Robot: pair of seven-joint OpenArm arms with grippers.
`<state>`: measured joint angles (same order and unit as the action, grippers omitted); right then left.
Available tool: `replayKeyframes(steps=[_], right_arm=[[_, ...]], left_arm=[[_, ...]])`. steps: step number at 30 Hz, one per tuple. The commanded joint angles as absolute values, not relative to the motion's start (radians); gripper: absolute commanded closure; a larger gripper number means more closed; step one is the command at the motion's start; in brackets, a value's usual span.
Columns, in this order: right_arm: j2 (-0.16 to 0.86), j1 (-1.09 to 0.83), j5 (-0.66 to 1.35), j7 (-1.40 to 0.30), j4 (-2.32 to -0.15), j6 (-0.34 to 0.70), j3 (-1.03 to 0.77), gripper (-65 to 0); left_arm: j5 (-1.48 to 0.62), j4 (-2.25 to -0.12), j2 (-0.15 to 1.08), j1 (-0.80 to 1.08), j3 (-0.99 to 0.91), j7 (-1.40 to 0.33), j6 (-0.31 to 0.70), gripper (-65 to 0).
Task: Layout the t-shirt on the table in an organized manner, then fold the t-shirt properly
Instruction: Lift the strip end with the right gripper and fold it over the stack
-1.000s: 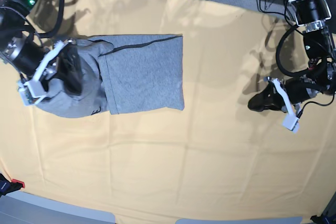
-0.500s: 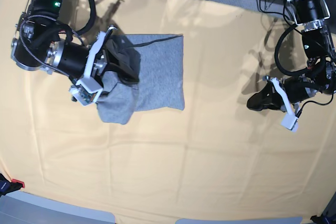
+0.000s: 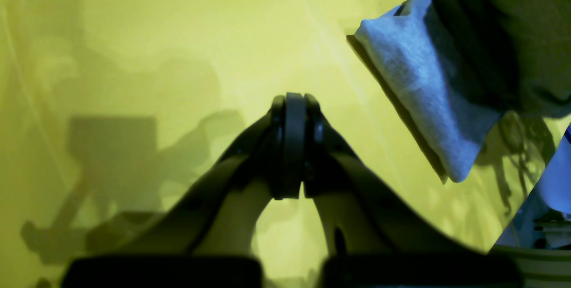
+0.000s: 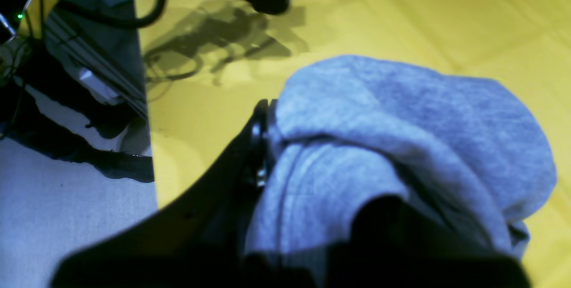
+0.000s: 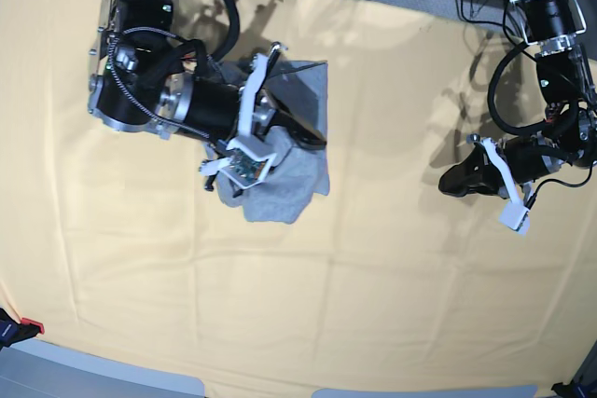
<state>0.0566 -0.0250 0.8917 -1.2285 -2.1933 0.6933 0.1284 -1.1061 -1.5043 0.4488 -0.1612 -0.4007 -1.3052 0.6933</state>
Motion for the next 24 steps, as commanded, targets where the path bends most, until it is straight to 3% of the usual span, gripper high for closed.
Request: replayKeyframes(steps=[1, 3, 5, 13, 18, 24], right_arm=[[0.055, 0.001, 0.901, -1.184, -2.207, 0.698, 0.136, -21.1], [0.055, 0.004, 0.892, -1.172, -2.207, 0.698, 0.141, -38.3], [0.057, 0.011, 0.897, -1.174, -2.209, 0.698, 0.141, -44.6], [0.070, 0.020, 0.976, -1.260, -2.210, 0.698, 0.135, -44.6], [0.070, 0.019, 0.955, -1.277, -2.210, 0.698, 0.135, -39.4], [0.084, -0.004, 0.886, -1.277, -2.210, 0.698, 0.135, -39.1]], left_arm=[[-1.125, -1.518, 0.466, -0.180, -0.408, -1.283, 0.698, 0.0], [-1.124, -1.518, 0.466, -0.180, -0.408, -1.287, 0.698, 0.0], [-1.117, -1.518, 0.466, -0.180, -0.408, -1.287, 0.698, 0.0], [-1.110, -1.518, 0.466, -0.180, -0.408, -1.287, 0.698, 0.0], [-1.110, -1.518, 0.466, -0.180, -0.408, -1.287, 0.698, 0.0], [-1.111, -1.518, 0.466, -0.180, -0.408, -1.286, 0.698, 0.0]])
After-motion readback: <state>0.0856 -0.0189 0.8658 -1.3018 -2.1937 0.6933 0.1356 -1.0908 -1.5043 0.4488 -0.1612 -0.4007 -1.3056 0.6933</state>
